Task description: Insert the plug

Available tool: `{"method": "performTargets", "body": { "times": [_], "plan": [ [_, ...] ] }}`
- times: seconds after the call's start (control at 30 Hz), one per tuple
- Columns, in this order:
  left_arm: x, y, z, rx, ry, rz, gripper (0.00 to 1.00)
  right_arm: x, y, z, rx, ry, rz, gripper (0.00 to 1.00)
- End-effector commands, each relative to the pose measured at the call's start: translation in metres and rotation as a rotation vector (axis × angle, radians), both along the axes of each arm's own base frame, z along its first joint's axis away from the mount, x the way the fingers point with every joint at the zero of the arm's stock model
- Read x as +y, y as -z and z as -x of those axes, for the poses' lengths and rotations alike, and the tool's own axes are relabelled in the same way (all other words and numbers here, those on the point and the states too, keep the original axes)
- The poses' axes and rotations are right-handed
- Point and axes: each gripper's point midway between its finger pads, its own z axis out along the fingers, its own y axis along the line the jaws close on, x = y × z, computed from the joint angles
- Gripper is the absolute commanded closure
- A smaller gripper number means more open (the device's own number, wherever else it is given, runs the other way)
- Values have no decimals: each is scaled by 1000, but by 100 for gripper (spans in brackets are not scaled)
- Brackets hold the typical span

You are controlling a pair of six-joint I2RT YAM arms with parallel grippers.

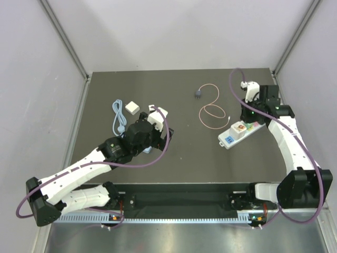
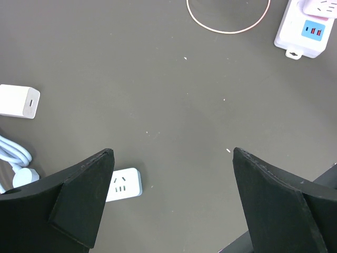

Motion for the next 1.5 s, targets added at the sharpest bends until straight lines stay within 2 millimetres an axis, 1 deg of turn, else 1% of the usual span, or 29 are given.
{"method": "performTargets", "body": {
  "times": [0.0,0.03,0.07,0.13,0.17,0.23,0.3,0.33,0.43,0.5,0.57,0.6,0.63,0.67,0.7,0.73,0.77,0.83,0.87,0.9,0.93,1.0,1.03,1.1,1.13,1.27,1.37,1.47],
  "plan": [
    [-4,-11,1,-27,15,41,1,-2,-23,-11,12,193,-106,93],
    [-4,-10,1,-27,17,41,1,-18,-22,-16,31,290,-53,100],
    [-4,-10,1,-26,17,40,1,-22,-15,-9,95,397,-68,100],
    [-4,-10,1,-26,15,39,1,-30,-12,-8,146,501,-61,100],
    [-4,-10,1,-26,15,39,1,-25,-8,-1,197,532,-88,100],
    [-2,-11,0,-32,8,36,1,-19,-8,2,223,531,-108,100],
    [-3,-10,0,-31,8,35,1,-13,-13,0,209,533,-125,100],
    [-2,-10,0,-31,7,33,1,-12,-17,-1,190,534,-134,100],
    [-2,-9,-1,-31,3,29,1,-11,-21,-5,185,540,-142,100],
    [-1,-11,-1,-36,2,33,1,-10,-19,-3,208,542,-138,100],
    [-1,-10,-1,-35,-1,29,1,-2,-10,-1,239,528,-156,100],
    [0,-11,-1,-37,-3,30,1,1,-6,-1,243,522,-162,100],
    [0,-11,-1,-36,-4,31,1,3,12,7,286,516,-163,100],
    [0,-10,-1,-35,-2,29,1,4,20,4,279,516,-176,100],
    [0,-10,-1,-35,-2,29,1,3,31,7,295,530,-163,100],
    [0,-9,-1,-34,-2,26,1,1,54,17,341,543,-146,100],
    [0,-8,-1,-33,-2,25,1,2,65,21,365,546,-146,100],
    [0,-9,-1,-36,-5,24,1,-3,85,33,415,568,-106,100],
    [1,-9,-2,-37,-8,22,1,-4,86,34,417,571,-97,100],
    [2,-9,-2,-39,-11,22,1,-8,86,34,411,580,-80,100],
    [1,-9,-2,-37,-9,21,1,-12,79,30,381,591,-69,100],
    [1,-9,-2,-37,-9,21,1,-12,69,27,367,586,-68,100],
    [1,-9,-2,-38,-10,20,1,-11,56,20,344,579,-82,100],
    [1,-8,-2,-36,-11,18,1,-9,45,14,326,573,-99,100],
    [1,-8,-3,-37,-11,17,1,-6,34,9,309,565,-111,100],
    [3,-7,-4,-41,-22,12,1,-1,13,1,265,560,-144,100],
    [4,-7,-4,-40,-25,14,1,9,12,1,266,538,-185,100],
    [1,-8,-4,-41,-24,25,1,11,24,5,274,532,-187,100]
  ]
}}
